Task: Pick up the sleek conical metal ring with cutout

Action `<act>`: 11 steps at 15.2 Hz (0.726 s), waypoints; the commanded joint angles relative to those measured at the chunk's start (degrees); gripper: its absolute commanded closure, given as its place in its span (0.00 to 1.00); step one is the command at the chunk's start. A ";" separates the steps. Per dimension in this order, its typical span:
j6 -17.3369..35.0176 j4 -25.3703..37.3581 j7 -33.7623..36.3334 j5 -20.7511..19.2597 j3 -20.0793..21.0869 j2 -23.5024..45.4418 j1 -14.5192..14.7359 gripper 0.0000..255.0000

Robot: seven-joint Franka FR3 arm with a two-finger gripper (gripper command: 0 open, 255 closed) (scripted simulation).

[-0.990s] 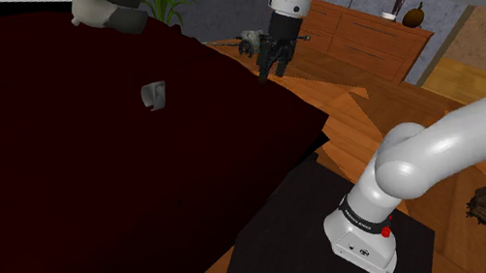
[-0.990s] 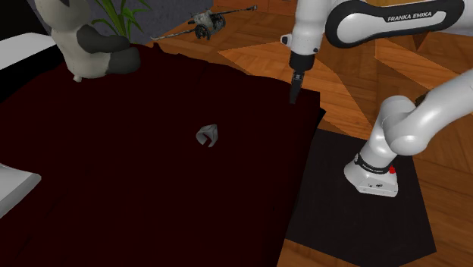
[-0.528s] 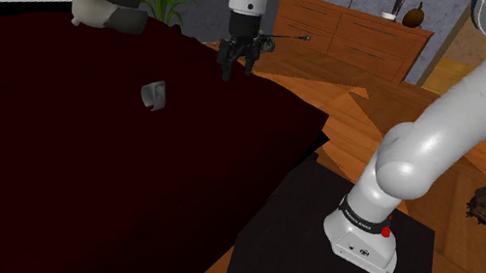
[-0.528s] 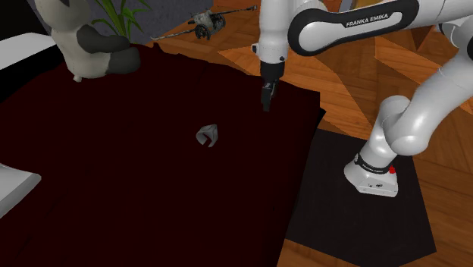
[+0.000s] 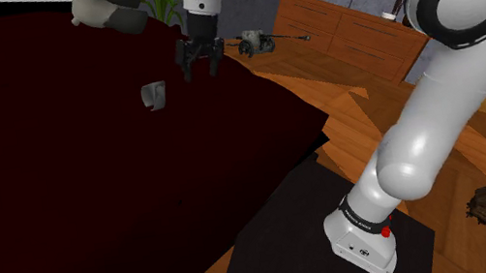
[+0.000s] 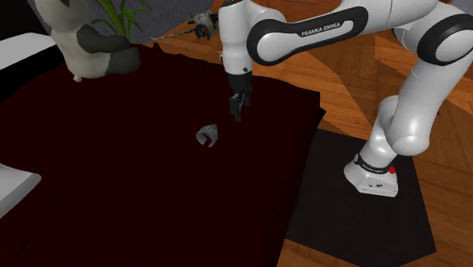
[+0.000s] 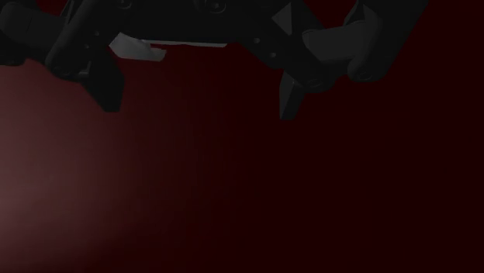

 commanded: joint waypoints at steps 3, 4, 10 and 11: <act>-3.02 13.03 3.67 -1.63 0.94 11.47 1.78 0.00; -4.11 16.62 4.48 -2.04 1.05 14.34 2.32 0.00; -13.03 41.57 8.12 -4.24 1.03 32.24 6.08 0.00; -12.12 40.46 8.06 -4.20 1.00 32.04 6.02 0.00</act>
